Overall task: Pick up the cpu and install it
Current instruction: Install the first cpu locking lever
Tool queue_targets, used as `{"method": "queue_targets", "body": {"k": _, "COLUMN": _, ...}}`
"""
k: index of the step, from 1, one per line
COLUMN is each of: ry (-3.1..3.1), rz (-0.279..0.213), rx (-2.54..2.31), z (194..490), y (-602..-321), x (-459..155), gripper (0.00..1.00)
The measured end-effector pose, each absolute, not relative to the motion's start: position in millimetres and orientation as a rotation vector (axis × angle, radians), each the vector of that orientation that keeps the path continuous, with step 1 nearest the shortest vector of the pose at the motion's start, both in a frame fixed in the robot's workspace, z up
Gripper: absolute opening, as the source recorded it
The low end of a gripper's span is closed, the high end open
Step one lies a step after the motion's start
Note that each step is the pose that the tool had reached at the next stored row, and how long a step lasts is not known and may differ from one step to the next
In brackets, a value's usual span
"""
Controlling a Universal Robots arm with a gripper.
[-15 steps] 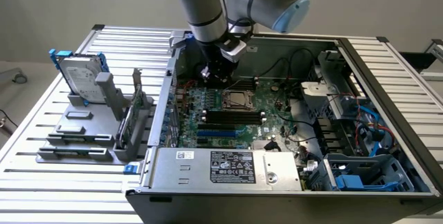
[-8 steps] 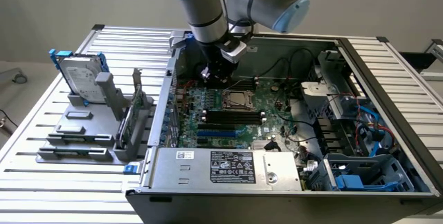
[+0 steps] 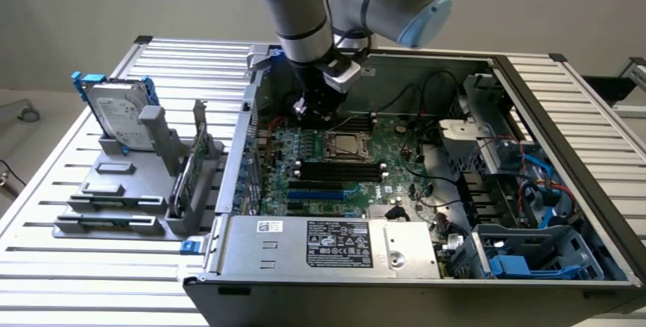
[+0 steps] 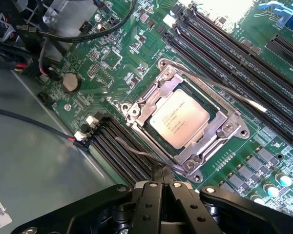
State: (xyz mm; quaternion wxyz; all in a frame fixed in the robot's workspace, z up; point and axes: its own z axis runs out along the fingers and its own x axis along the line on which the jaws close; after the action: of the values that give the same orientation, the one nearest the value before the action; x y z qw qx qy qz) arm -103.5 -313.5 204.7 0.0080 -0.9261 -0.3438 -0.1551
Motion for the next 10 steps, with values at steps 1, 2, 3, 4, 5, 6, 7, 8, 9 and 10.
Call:
{"method": "queue_targets", "body": {"k": 1, "ry": -1.073, "rz": -0.485, "rx": -2.892, "z": 204.7, "y": -313.5, "x": -102.7, "gripper": 0.11}}
{"method": "queue_targets", "body": {"k": 2, "ry": -1.071, "rz": -0.485, "rx": -2.89, "z": 204.7, "y": -313.5, "x": -102.2, "gripper": 0.11}}
{"method": "queue_targets", "body": {"k": 3, "ry": -1.068, "rz": -0.484, "rx": -2.887, "z": 204.8, "y": -313.5, "x": -102.0, "gripper": 0.11}}
{"method": "queue_targets", "body": {"k": 4, "ry": -1.066, "rz": -0.481, "rx": -2.883, "z": 204.7, "y": -313.6, "x": -101.9, "gripper": 0.11}}
{"method": "queue_targets", "body": {"k": 5, "ry": -1.063, "rz": -0.474, "rx": -2.88, "z": 204.8, "y": -313.9, "x": -101.8, "gripper": 0.11}}
{"method": "queue_targets", "body": {"k": 6, "ry": -1.06, "rz": -0.465, "rx": -2.877, "z": 204.7, "y": -314.2, "x": -101.8, "gripper": 0.11}}
{"method": "queue_targets", "body": {"k": 7, "ry": -1.059, "rz": -0.457, "rx": -2.876, "z": 204.8, "y": -314.6, "x": -101.7, "gripper": 0.11}}
{"method": "queue_targets", "body": {"k": 8, "ry": -1.058, "rz": -0.449, "rx": -2.875, "z": 205.2, "y": -315.0, "x": -101.8, "gripper": 0.11}}
{"method": "queue_targets", "body": {"k": 9, "ry": -1.057, "rz": -0.443, "rx": -2.874, "z": 206.0, "y": -315.4, "x": -101.8, "gripper": 0.11}}
{"method": "queue_targets", "body": {"k": 10, "ry": -1.057, "rz": -0.44, "rx": -2.874, "z": 206.5, "y": -315.7, "x": -101.8, "gripper": 0.11}}
